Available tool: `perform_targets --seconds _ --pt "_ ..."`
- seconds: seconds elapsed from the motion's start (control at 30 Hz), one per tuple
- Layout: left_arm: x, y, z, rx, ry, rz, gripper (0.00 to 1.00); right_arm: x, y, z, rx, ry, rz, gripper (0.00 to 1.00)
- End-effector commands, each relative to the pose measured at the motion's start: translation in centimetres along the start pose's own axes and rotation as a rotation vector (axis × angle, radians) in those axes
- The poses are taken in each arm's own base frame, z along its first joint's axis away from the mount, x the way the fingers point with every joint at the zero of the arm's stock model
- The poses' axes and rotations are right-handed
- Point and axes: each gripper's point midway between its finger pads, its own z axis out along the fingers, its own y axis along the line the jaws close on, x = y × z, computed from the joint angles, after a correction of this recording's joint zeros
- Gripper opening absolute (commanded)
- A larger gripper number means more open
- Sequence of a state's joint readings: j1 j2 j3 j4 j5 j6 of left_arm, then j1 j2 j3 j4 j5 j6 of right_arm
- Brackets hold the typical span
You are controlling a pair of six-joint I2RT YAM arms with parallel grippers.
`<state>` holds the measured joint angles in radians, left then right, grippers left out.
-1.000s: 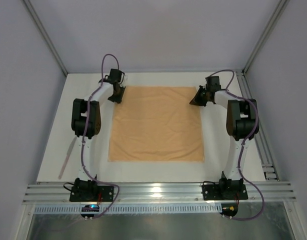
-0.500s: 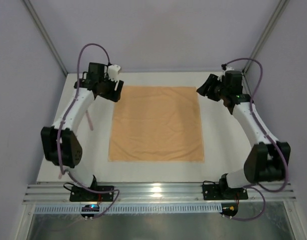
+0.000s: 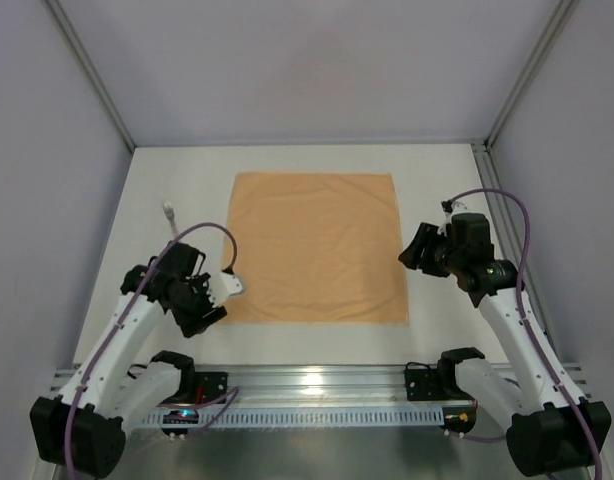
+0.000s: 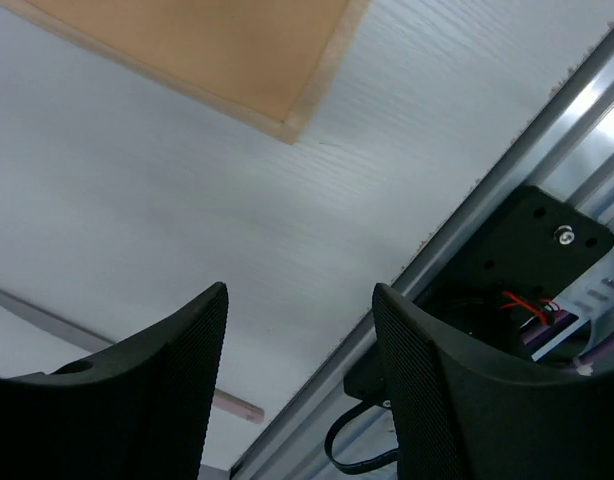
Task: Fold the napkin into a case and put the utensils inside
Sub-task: Flatten out the crumpled napkin at the center of the board, then pick up the flattened napkin from the center of the board.
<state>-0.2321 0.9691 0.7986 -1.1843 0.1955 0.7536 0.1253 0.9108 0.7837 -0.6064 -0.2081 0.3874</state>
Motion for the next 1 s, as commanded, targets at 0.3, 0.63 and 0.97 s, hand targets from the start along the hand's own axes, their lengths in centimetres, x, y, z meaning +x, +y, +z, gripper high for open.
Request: perform_targets --seconds 0.3,0.63,0.97 --pt "-0.8 -0.6 5.9 -0.078 -0.017 0.291 0.68 5.4 -1.8 -0.9 0.046 0.191 -0.017 0.57" --pt "-0.7 -0.4 5.4 -0.143 -0.065 0.229 0.68 10.5 -4.4 -0.1 0.242 0.4 0.232 0.49" --pt "-0.4 -0.2 6.9 -0.123 -0.037 0.308 0.66 14.5 -6.2 2.1 0.314 0.531 0.31 0.44"
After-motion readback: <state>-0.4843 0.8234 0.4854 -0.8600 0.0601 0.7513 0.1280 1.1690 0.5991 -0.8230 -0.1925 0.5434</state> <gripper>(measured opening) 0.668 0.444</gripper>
